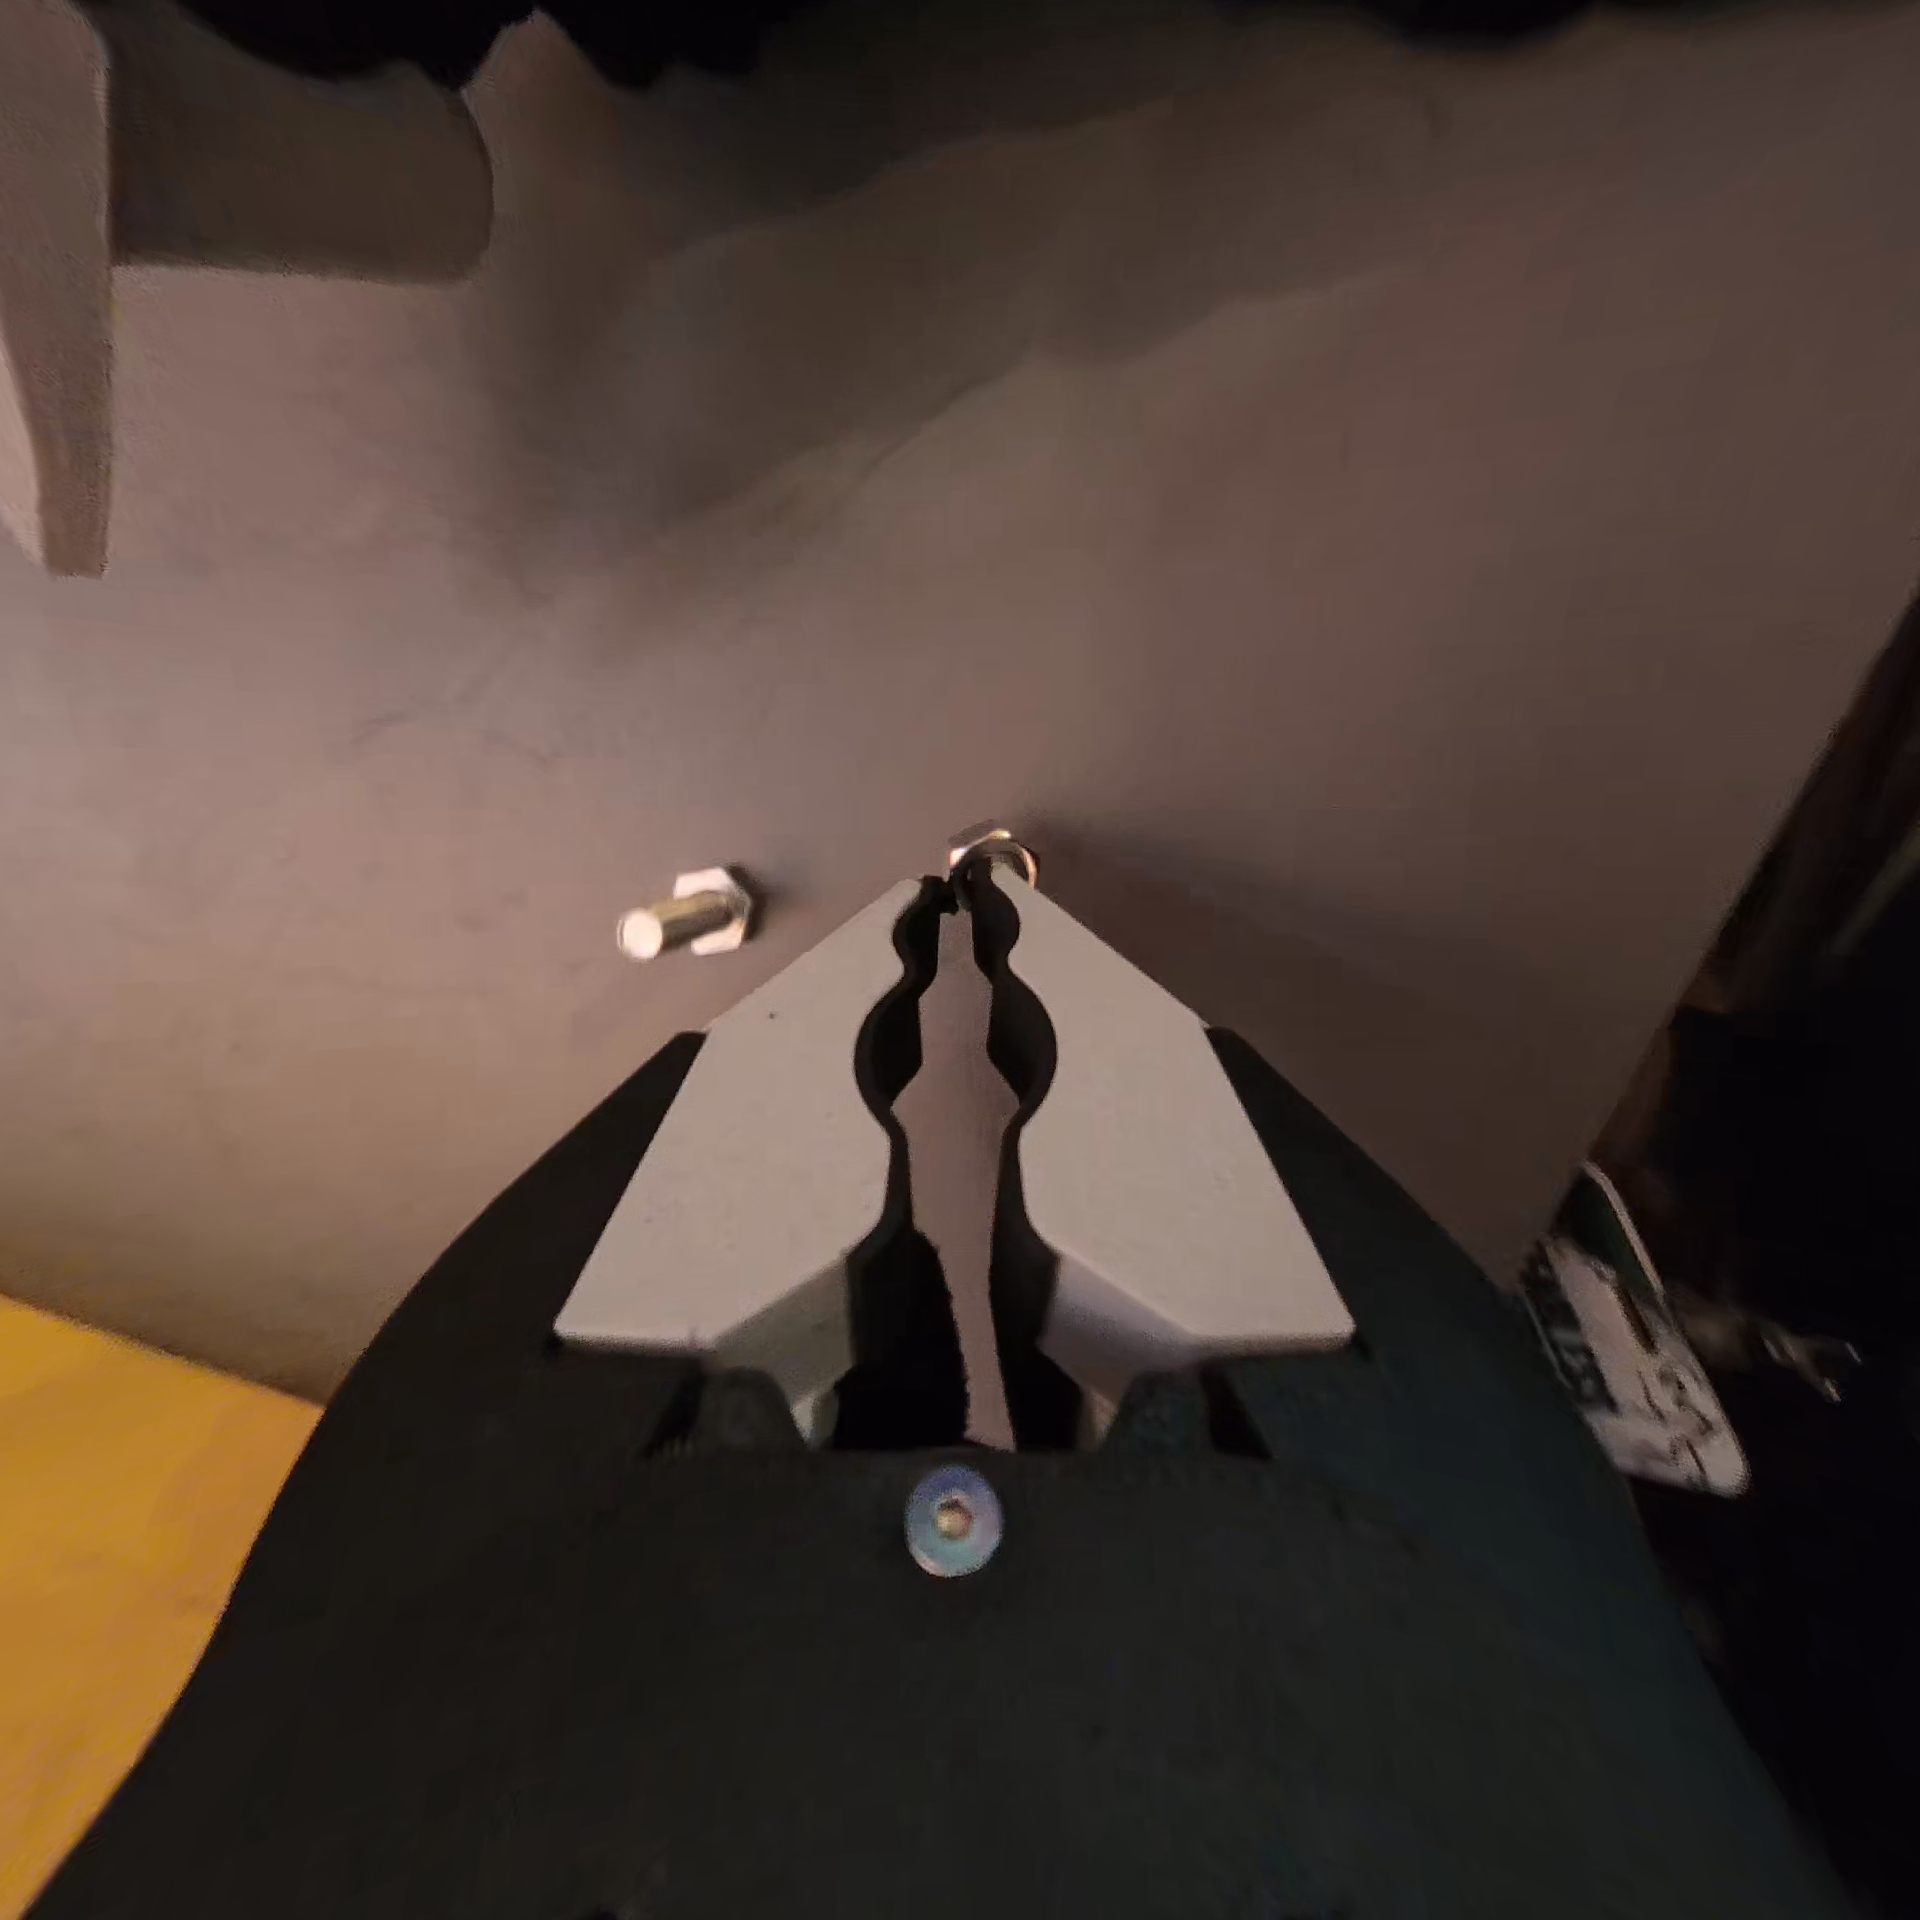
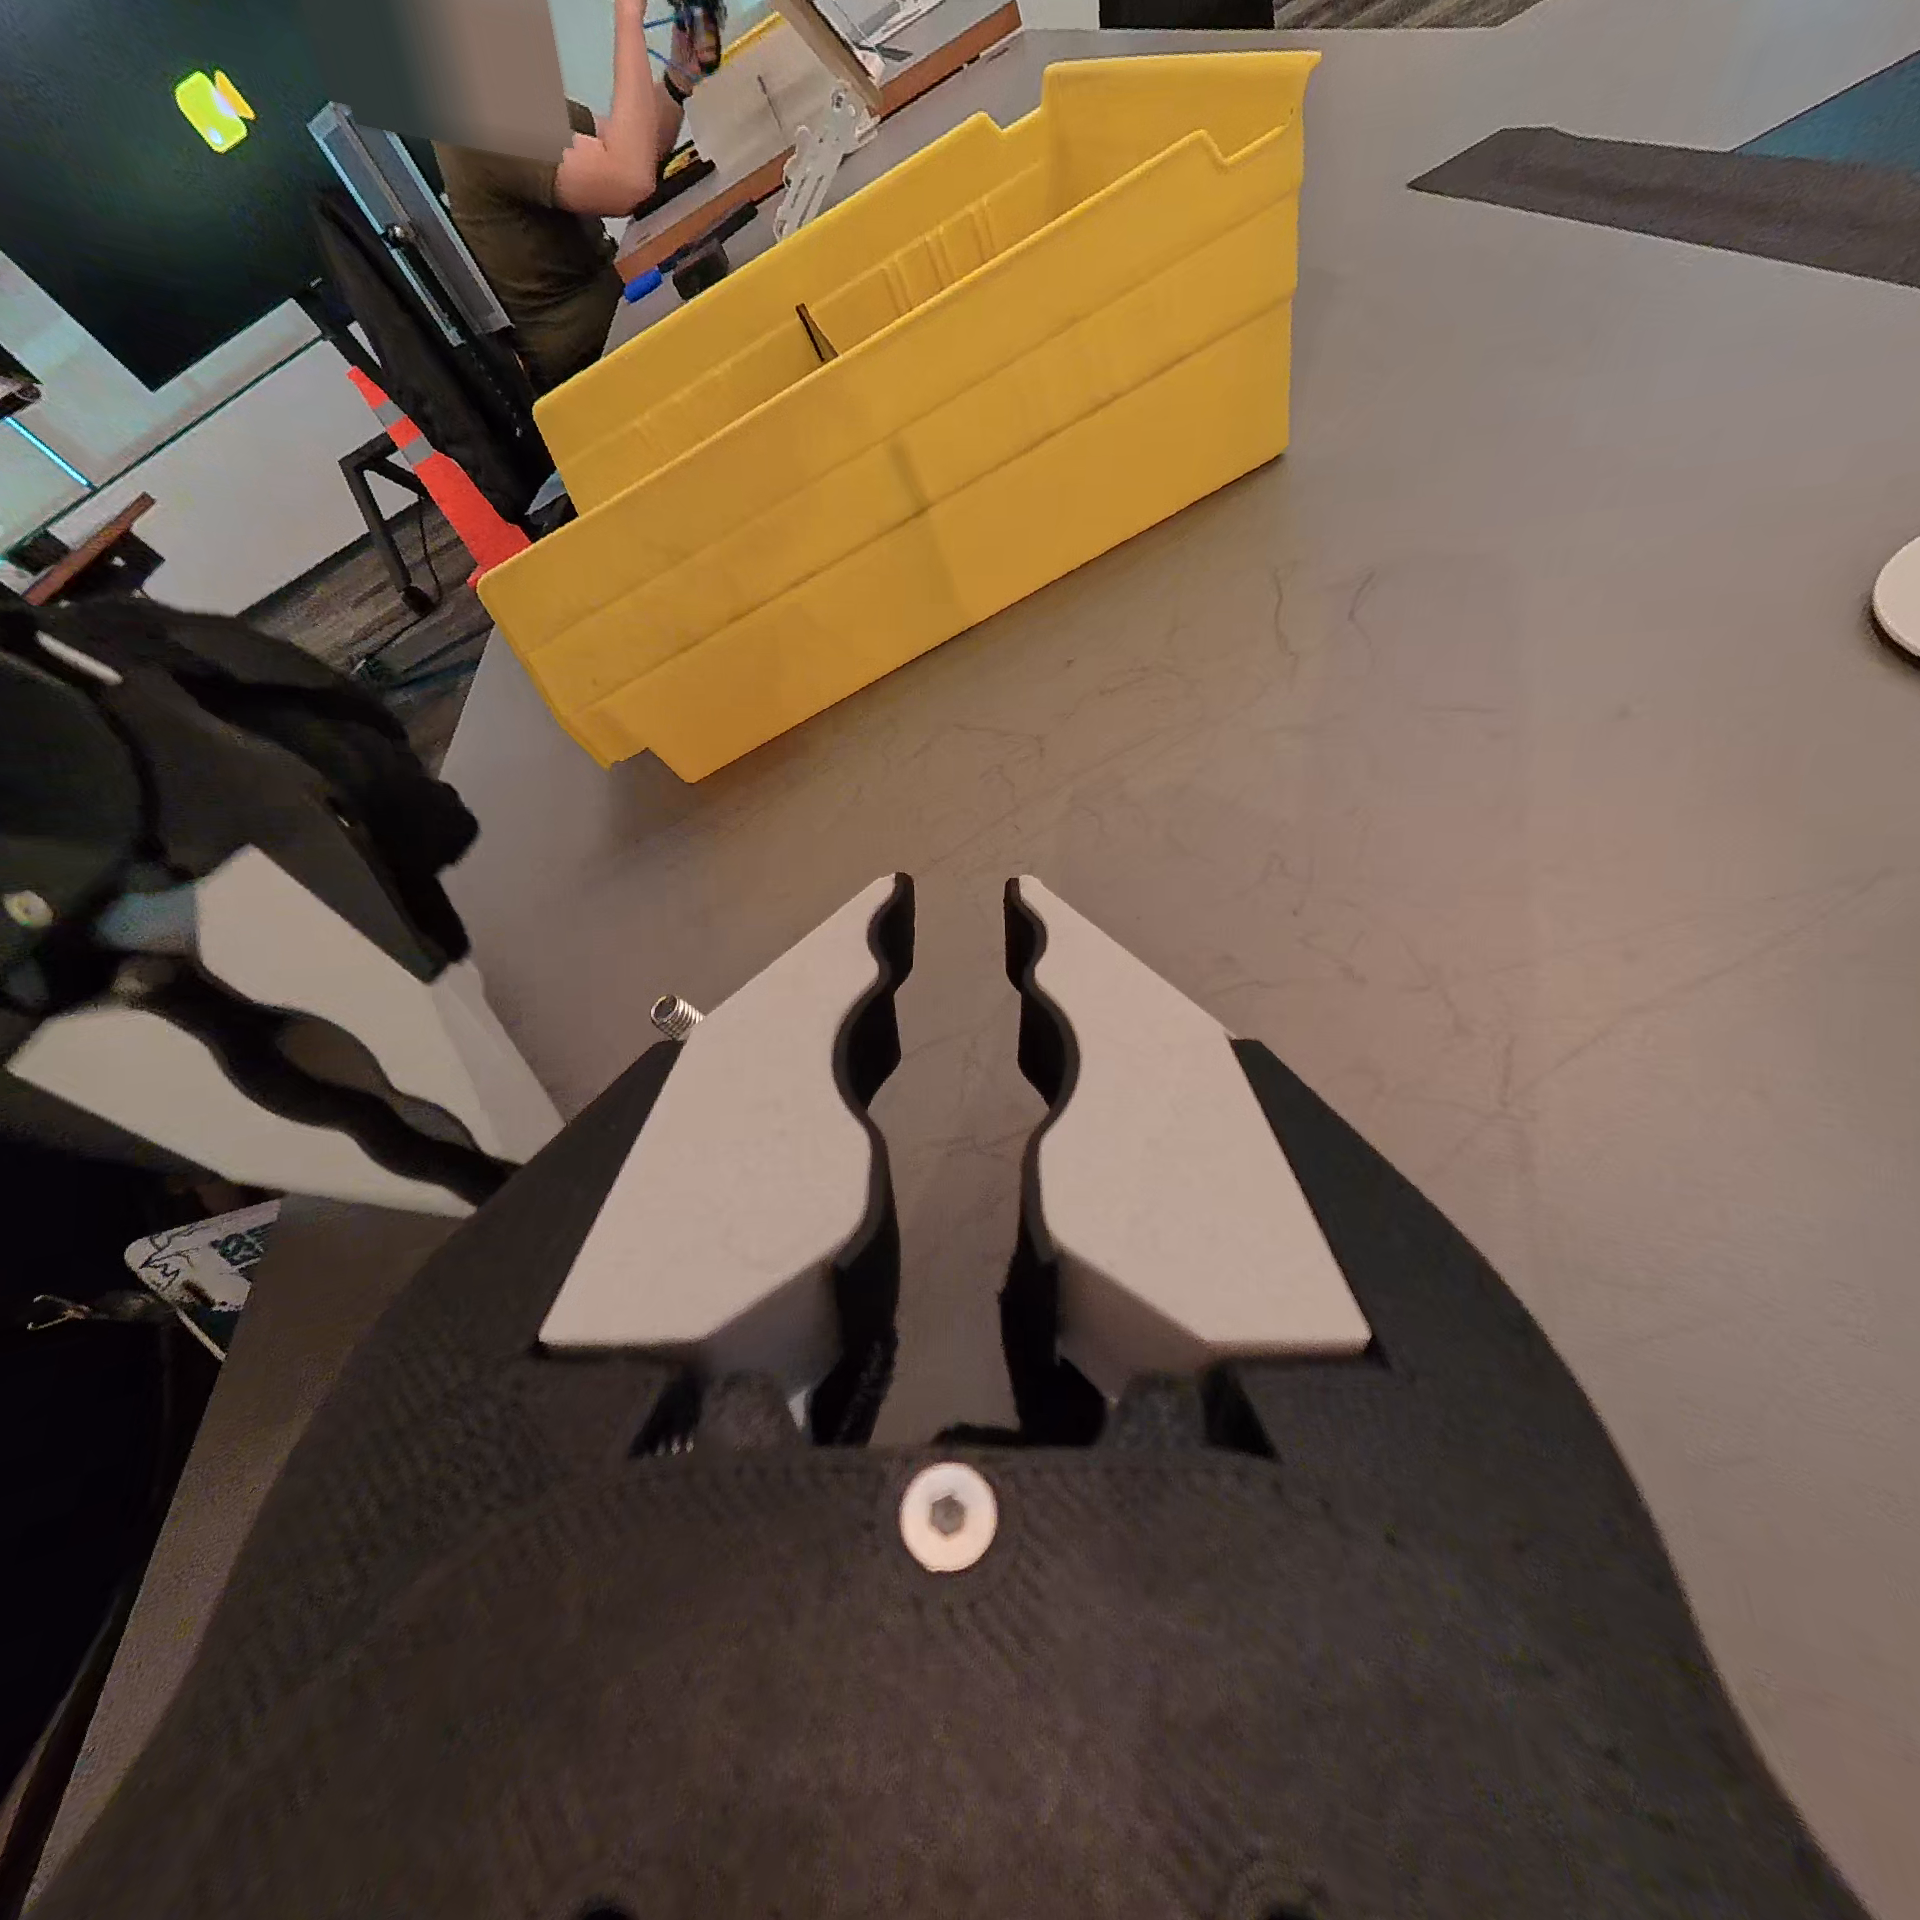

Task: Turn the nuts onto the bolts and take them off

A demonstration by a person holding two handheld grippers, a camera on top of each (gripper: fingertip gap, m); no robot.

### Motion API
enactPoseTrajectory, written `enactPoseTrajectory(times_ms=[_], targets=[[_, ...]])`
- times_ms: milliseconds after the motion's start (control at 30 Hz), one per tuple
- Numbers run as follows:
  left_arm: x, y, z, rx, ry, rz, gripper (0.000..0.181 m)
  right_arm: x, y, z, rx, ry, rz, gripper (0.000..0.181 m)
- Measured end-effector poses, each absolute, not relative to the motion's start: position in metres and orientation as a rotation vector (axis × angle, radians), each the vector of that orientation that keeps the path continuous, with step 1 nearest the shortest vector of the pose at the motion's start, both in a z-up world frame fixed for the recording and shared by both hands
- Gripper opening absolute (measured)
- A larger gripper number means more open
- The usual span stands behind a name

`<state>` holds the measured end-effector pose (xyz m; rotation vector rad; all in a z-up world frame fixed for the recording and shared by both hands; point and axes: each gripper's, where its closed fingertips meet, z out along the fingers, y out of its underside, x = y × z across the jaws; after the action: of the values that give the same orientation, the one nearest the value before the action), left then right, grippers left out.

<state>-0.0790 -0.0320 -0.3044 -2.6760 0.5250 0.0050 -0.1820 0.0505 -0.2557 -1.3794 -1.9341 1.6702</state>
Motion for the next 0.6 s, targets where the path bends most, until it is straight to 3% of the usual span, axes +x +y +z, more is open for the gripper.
enactPoseTrajectory(times_ms=[467, 600], targets=[[-0.090, -0.020, -0.297, -2.518, 0.301, 0.073, 0.008, -0.173, 0.036, -0.255, -1.321, -2.031, 1.730, 0.015], [-0.098, -0.034, -0.290, -2.451, 0.171, 0.026, 0.007, -0.151, 0.006, -0.255, -1.115, -2.255, 1.780, 0.011]])
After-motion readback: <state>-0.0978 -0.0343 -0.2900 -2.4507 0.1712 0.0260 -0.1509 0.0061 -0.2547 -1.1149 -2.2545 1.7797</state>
